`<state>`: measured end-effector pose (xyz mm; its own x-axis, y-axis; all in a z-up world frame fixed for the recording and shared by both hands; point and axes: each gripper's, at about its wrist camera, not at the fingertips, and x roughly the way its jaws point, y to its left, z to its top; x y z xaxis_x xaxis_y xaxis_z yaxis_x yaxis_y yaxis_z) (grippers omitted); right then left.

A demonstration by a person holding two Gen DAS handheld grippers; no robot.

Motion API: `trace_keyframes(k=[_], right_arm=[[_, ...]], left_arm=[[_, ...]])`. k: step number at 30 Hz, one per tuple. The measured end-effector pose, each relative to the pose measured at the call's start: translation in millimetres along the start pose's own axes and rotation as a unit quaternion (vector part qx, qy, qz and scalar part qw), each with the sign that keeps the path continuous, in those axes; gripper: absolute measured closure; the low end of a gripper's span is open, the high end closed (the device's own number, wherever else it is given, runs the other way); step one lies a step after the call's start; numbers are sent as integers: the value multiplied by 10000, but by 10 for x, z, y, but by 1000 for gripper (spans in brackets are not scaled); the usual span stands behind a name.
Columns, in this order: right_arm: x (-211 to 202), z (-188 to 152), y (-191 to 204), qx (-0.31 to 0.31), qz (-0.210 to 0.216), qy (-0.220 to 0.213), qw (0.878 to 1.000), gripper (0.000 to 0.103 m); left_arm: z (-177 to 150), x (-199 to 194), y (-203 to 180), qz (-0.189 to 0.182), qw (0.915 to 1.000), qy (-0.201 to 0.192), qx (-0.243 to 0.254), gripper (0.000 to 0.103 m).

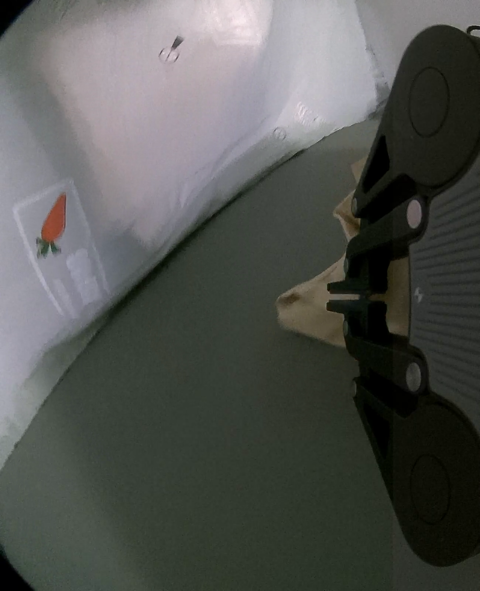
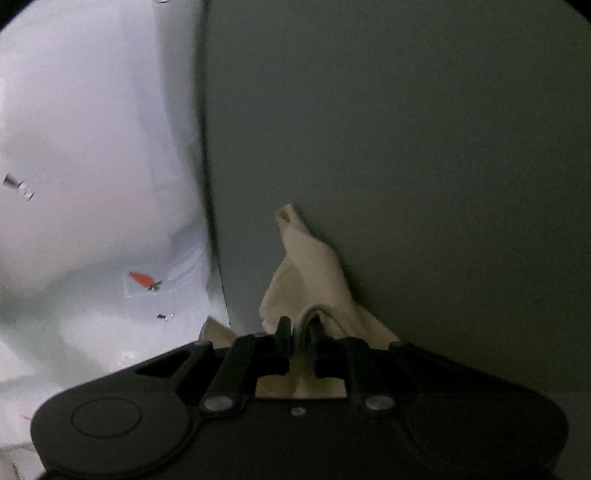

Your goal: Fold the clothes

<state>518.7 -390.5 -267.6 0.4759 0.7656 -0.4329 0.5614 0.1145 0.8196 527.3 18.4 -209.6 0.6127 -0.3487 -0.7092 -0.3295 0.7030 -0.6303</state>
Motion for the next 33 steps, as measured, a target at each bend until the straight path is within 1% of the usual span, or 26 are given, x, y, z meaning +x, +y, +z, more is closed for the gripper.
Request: trace_keyframes(k=[2, 5, 6, 9, 10, 12, 13, 14, 15, 16, 17, 18, 19, 20, 21, 23, 24, 25, 26, 28, 29, 31, 33], right_arm=[[27, 28, 5, 32, -10, 45, 10000, 85], [6, 20, 116, -211, -1, 2, 9998, 72], [-6, 13, 163, -322, 7, -30, 9995, 66], [-98, 0, 319, -725, 105, -332, 9968, 57], [-132, -2, 366, -849, 144, -429, 9954, 55], [-199, -38, 496, -1261, 37, -590, 9903, 55], [-232, -58, 565, -1478, -31, -668, 9868, 54], [-255, -115, 646, -1858, -214, -747, 9795, 52], [-275, -185, 732, -2293, -438, -826, 9688, 49], [-276, -261, 798, -2721, -667, -875, 9560, 44], [-247, -368, 847, -3219, -922, -890, 9381, 42], [-209, -485, 893, -3733, -1183, -894, 9158, 36], [-172, -602, 939, -4232, -1440, -896, 8900, 33], [-114, -697, 945, -4604, -1611, -824, 8691, 31], [-48, -785, 938, -4926, -1749, -725, 8494, 29], [100, -895, 892, -5302, -1984, -563, 8224, 27], [176, -920, 869, -5391, -2082, -534, 8144, 27], [252, -925, 842, -5432, -2173, -539, 8092, 27], [218, -896, 757, -5457, -2220, -535, 8063, 27], [242, -821, 682, -5423, -2220, -529, 8086, 27], [272, -777, 682, -5384, -2196, -538, 8118, 27], [328, -683, 692, -5337, -2140, -549, 8163, 27], [359, -625, 713, -5414, -2118, -525, 8119, 28]], left_arm=[[59, 62, 23, 74, 10000, 6, 15, 102], [115, 106, 20, 178, 9998, -21, 132, 102], [129, 96, 10, 203, 9996, -44, 171, 102], [152, 9, 2, 307, 9990, -196, 254, 101], [153, -45, 4, 343, 9987, -259, 266, 97], [149, -155, 18, 403, 9980, -367, 311, 90], [141, -214, 23, 451, 9974, -432, 347, 80], [132, -274, 27, 499, 9968, -496, 383, 72], [111, -325, 21, 534, 9960, -536, 483, 68], [85, -373, 10, 562, 9950, -566, 608, 58], [59, -421, 0, 591, 9938, -596, 734, 46], [15, -438, -23, 592, 9924, -593, 903, 40], [-35, -443, -51, 582, 9906, -578, 1090, 30], [-86, -448, -79, 572, 9886, -562, 1277, 25], [-138, -431, -97, 556, 9863, -508, 1467, 23], [-214, -315, -156, 582, 9805, -320, 1850, 20], [-260, -241, -195, 619, 9762, -215, 2066, 20], [-307, -167, -234, 655, 9714, -110, 2280, 20], [-340, -92, -259, 700, 9674, -40, 2435, 20], [-394, 58, -296, 794, 9597, 72, 2696, 20], [-400, 128, -303, 797, 9579, 126, 2755, 20], [-376, 231, -291, 723, 9588, 219, 2737, 20], [-352, 274, -242, 605, 9616, 283, 2660, 20]])
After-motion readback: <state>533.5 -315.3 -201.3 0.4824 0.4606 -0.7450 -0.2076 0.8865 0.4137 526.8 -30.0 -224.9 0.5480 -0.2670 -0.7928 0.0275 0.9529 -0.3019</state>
